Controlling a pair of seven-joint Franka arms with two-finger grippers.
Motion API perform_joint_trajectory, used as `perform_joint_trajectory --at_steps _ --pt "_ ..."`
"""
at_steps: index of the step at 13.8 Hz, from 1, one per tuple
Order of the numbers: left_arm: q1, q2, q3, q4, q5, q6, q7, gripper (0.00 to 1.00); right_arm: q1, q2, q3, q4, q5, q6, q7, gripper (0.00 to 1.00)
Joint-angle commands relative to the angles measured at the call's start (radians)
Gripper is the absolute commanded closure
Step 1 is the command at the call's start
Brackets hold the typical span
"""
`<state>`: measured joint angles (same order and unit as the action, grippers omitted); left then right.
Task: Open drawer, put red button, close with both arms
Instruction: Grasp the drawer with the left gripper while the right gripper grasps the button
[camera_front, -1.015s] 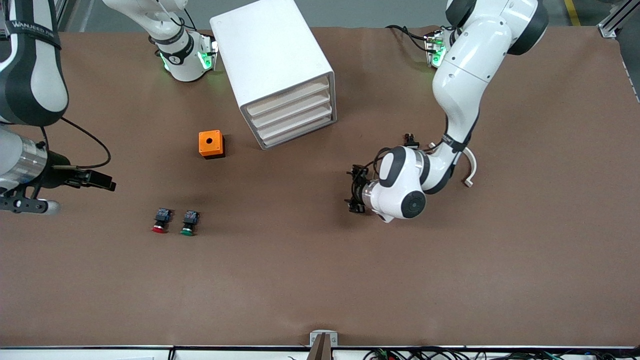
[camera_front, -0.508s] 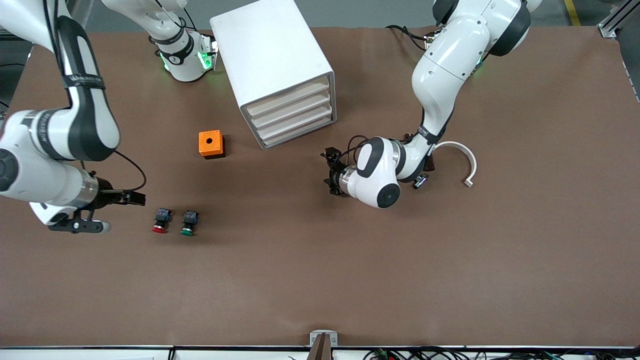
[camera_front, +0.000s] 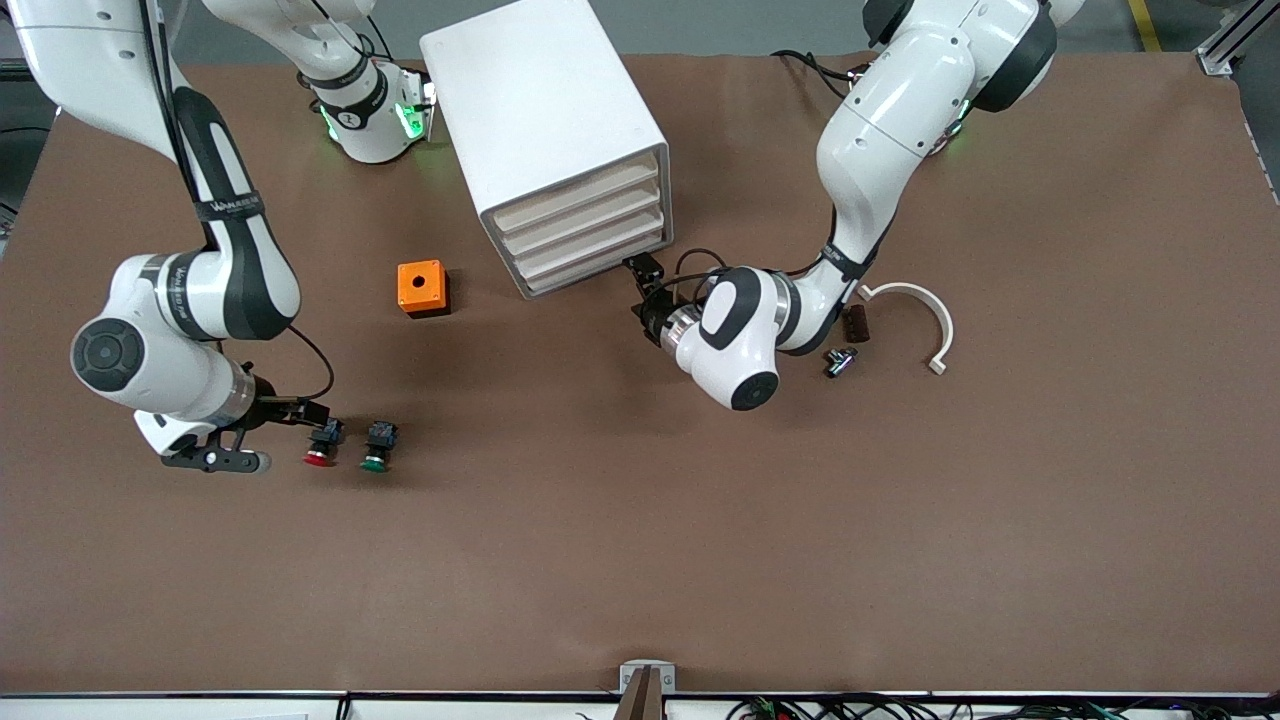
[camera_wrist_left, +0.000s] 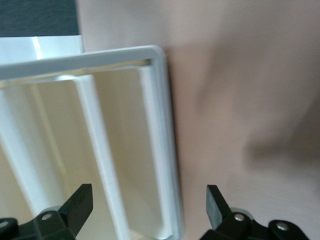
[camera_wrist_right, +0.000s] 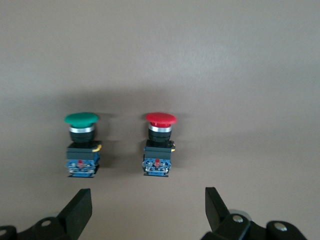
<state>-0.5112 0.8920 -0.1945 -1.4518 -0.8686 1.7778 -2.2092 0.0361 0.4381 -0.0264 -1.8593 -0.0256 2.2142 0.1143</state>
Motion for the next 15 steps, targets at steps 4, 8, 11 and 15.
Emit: perform_joint_trajectory --at_steps 4,8,11,15 --pt "-0.003 -0.010 -0.008 0.019 -0.116 -0.121 -0.122 0.00 -0.036 0.089 0.006 -0.004 -0.005 0.073 0.039 0.00" --pt "0.000 -0.010 -0.046 0.019 -0.118 -0.147 -0.149 0.06 -0.041 0.137 0.008 0.003 0.003 0.133 0.143 0.00" --pt "-0.001 -0.008 -0.069 0.019 -0.121 -0.163 -0.148 0.25 -0.033 0.159 0.008 0.006 0.003 0.150 0.157 0.00" --pt "-0.010 -0.007 -0.074 0.017 -0.122 -0.163 -0.148 0.59 -0.031 0.179 0.008 0.005 0.001 0.167 0.153 0.00"
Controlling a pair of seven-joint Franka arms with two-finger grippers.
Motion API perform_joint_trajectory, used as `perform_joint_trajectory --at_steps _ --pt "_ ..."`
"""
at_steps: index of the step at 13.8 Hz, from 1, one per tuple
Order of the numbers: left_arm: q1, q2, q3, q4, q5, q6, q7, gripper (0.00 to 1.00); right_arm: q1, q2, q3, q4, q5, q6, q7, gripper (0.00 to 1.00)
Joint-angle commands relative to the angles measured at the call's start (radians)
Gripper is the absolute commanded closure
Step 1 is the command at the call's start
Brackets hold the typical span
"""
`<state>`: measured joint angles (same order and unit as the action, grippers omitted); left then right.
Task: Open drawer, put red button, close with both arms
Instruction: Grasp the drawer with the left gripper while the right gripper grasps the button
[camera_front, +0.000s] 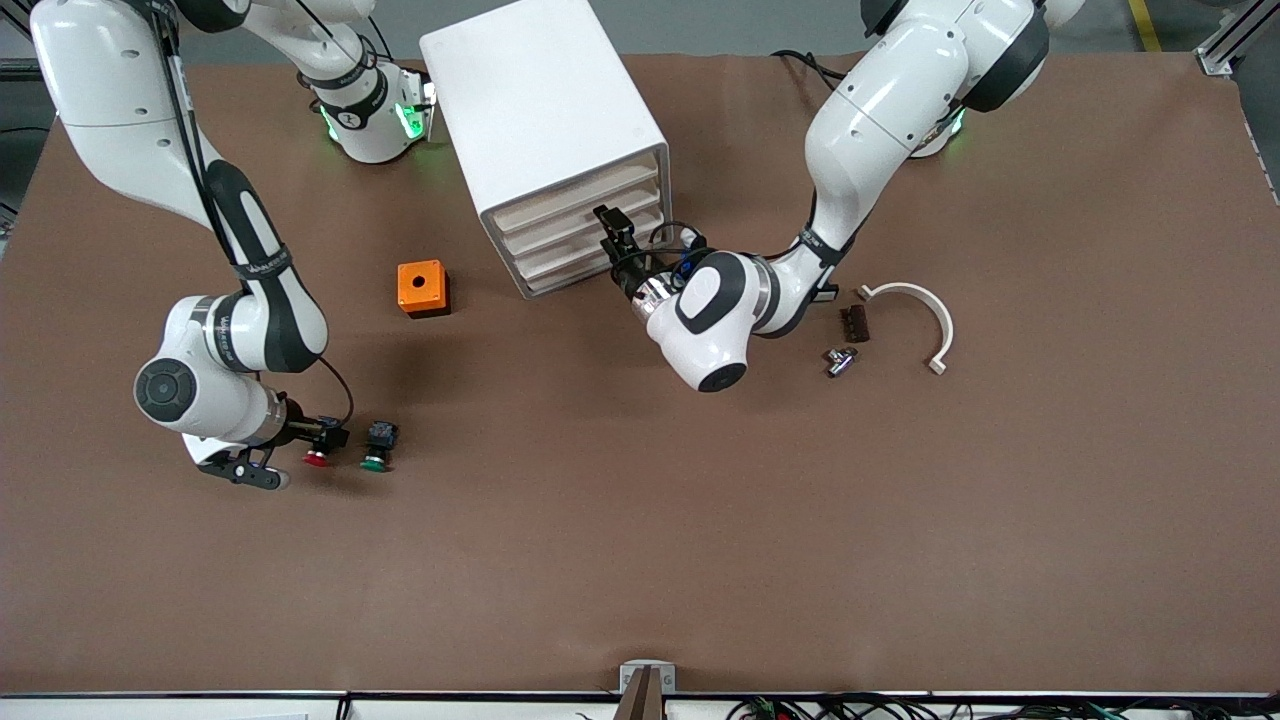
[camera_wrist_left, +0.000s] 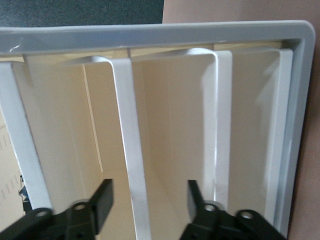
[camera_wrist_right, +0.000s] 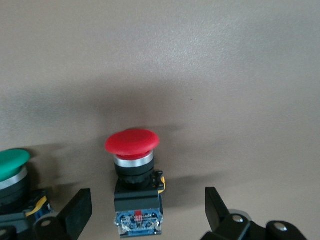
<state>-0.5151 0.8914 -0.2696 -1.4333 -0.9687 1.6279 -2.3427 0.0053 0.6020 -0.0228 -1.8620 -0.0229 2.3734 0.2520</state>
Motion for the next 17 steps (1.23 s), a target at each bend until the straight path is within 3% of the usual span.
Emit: perform_joint_trajectory --at_steps 1,2,8,12,17 --pt "-0.006 -0.008 0.001 0.001 -0.021 -0.013 -0.015 0.83 -0.001 0.018 0.004 0.007 -0.003 0.009 0.004 0.00" --pt "-0.002 -0.009 0.001 0.001 -0.018 -0.013 -0.015 1.00 -0.001 0.021 0.004 0.007 -0.005 0.010 0.003 0.00" --pt "0.094 -0.011 0.012 0.046 -0.010 -0.109 -0.013 1.00 0.002 0.022 0.004 0.004 -0.008 0.001 0.000 0.03" --pt "0.171 -0.006 0.016 0.068 -0.008 -0.109 0.014 1.00 -0.004 0.021 0.006 0.003 -0.009 0.000 -0.091 0.39" --pt "0.239 0.001 0.026 0.093 -0.008 -0.102 0.120 1.00 -0.004 0.021 0.004 0.003 -0.009 -0.006 -0.105 0.62"
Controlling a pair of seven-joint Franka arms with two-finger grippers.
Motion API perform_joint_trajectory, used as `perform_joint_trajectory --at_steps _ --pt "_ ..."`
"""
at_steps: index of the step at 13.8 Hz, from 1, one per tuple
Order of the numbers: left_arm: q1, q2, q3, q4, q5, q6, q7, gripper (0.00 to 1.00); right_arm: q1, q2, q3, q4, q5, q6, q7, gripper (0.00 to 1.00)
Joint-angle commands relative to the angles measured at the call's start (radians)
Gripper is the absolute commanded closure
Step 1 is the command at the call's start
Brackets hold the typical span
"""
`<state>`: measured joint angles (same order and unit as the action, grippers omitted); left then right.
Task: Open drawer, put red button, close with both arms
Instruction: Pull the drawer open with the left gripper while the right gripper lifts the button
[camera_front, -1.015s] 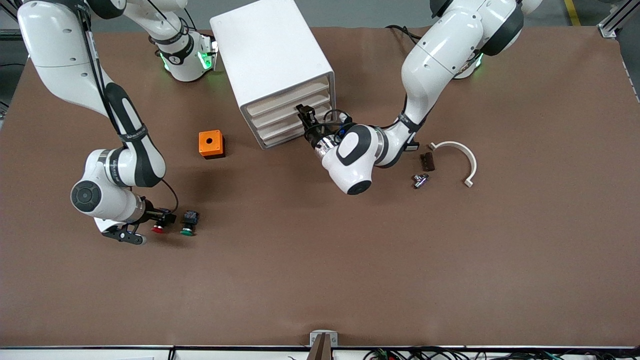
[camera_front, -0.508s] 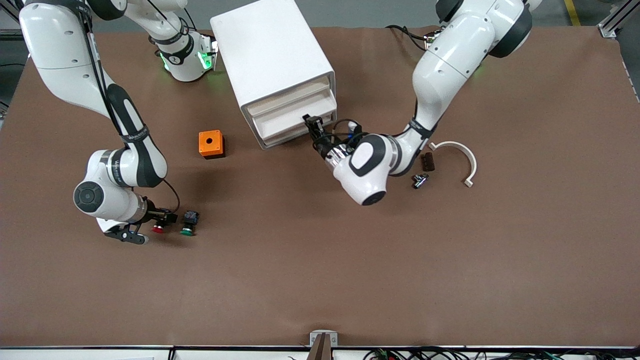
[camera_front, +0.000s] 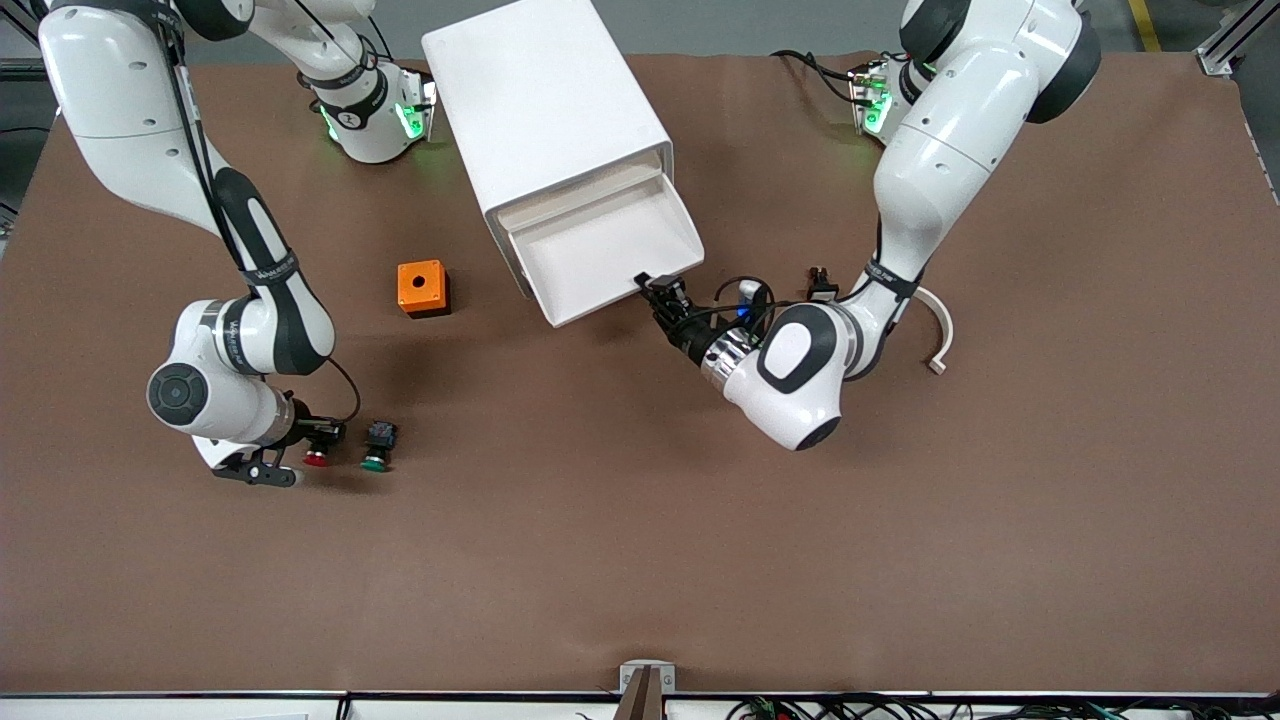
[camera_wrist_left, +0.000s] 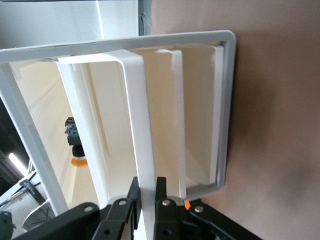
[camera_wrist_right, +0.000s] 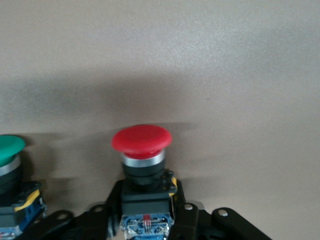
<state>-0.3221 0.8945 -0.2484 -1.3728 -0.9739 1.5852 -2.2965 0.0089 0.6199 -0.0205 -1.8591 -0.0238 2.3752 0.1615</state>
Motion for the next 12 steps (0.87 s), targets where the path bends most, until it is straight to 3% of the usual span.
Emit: perform_joint_trajectory --at_steps 1,2,3,4,5,9,12 --pt "0.046 -0.003 0.021 0.034 -0.006 -0.056 0.083 0.99 -0.004 0.001 0.002 0.000 -0.008 -0.026 -0.014 0.65" --pt "0.049 -0.003 0.026 0.034 -0.008 -0.056 0.098 0.89 -0.003 -0.006 0.004 0.004 -0.008 -0.045 -0.014 0.66" --pt "0.060 -0.005 0.026 0.034 -0.008 -0.054 0.118 0.66 -0.001 -0.015 0.005 0.008 -0.011 -0.065 -0.014 0.68" --pt "0.061 -0.003 0.026 0.034 -0.008 -0.056 0.132 0.18 0.003 -0.026 0.007 0.009 -0.013 -0.086 -0.016 0.69" --pt "0.060 -0.008 0.026 0.034 -0.003 -0.056 0.135 0.00 0.011 -0.055 0.007 0.009 -0.013 -0.115 -0.014 0.70" --pt "0.100 -0.022 0.029 0.061 0.006 -0.060 0.135 0.00 0.039 -0.123 0.007 0.061 -0.016 -0.317 -0.002 0.70" --pt "0.162 -0.022 0.041 0.122 0.085 -0.060 0.135 0.00 0.072 -0.195 0.008 0.086 -0.015 -0.459 0.030 0.69"
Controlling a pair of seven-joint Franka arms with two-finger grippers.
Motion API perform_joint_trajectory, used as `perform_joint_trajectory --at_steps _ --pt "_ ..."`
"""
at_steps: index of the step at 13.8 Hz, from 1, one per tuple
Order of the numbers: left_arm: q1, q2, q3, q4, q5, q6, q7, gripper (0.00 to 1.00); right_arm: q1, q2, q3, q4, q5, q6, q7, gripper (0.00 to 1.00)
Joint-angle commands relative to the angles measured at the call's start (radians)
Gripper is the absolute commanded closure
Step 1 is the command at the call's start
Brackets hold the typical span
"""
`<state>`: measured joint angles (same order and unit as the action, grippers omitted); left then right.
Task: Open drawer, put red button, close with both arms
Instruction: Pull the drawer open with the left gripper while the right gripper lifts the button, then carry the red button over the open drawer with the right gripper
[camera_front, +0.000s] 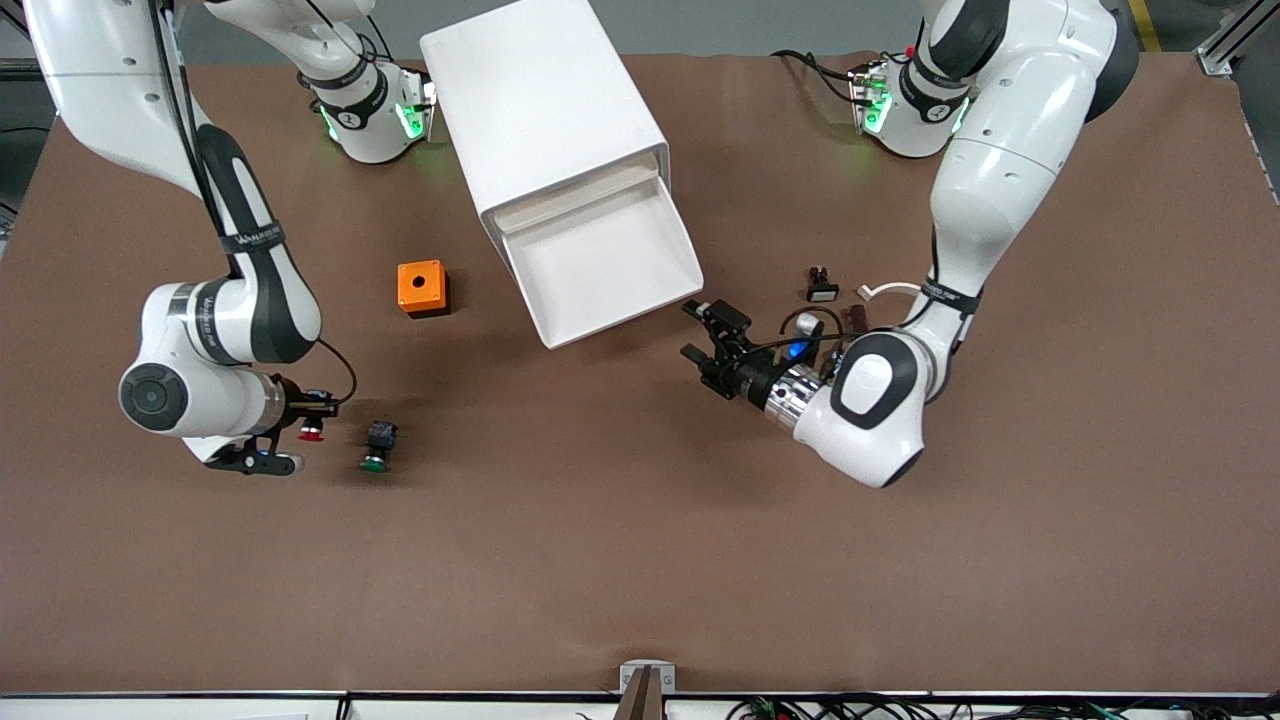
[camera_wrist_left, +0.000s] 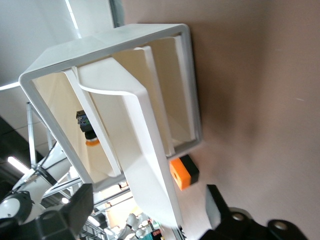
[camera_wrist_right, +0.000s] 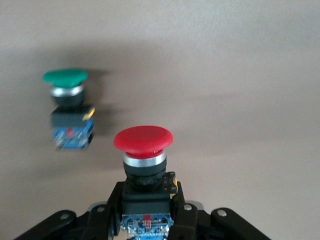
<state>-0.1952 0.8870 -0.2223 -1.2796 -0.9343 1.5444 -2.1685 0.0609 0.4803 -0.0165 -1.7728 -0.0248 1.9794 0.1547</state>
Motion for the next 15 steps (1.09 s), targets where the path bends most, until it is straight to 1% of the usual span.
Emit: perform_joint_trajectory --at_steps 1,4,5,6,7,8,9,11,12,13,15 --pt "0.052 -0.016 0.037 0.046 0.070 -0.018 0.013 0.00 0.034 -0.087 0.004 -0.002 -0.014 -0.088 0.093 0.69" --pt "0.077 -0.062 0.141 0.059 0.135 -0.020 0.114 0.00 0.106 -0.184 0.006 0.000 -0.014 -0.203 0.219 0.69" --pt "0.074 -0.094 0.179 0.059 0.202 -0.018 0.143 0.00 0.134 -0.213 0.007 0.000 -0.009 -0.244 0.273 0.69" --pt "0.076 -0.105 0.196 0.059 0.251 -0.015 0.163 0.00 0.170 -0.242 0.007 0.000 -0.004 -0.276 0.334 0.69" --pt "0.085 -0.106 0.211 0.062 0.264 -0.012 0.180 0.00 0.212 -0.265 0.007 0.000 -0.001 -0.309 0.409 0.69" --pt "0.088 -0.112 0.248 0.062 0.270 -0.012 0.203 0.00 0.258 -0.284 0.007 0.000 -0.001 -0.335 0.486 0.69" --pt "0.085 -0.141 0.286 0.062 0.294 -0.012 0.231 0.00 0.317 -0.298 0.007 0.001 -0.001 -0.355 0.584 0.69" --pt "0.086 -0.158 0.296 0.062 0.354 -0.012 0.292 0.00 0.436 -0.308 0.010 0.003 0.003 -0.370 0.811 0.69" --pt "0.091 -0.160 0.301 0.066 0.377 -0.009 0.315 0.00 0.488 -0.310 0.009 0.004 0.035 -0.367 0.910 0.70" --pt "0.091 -0.171 0.314 0.071 0.390 -0.009 0.346 0.00 0.526 -0.305 0.007 0.019 0.089 -0.358 0.996 0.70" --pt "0.086 -0.207 0.336 0.071 0.406 -0.009 0.485 0.00 0.572 -0.296 0.007 0.042 0.176 -0.329 1.119 0.71"
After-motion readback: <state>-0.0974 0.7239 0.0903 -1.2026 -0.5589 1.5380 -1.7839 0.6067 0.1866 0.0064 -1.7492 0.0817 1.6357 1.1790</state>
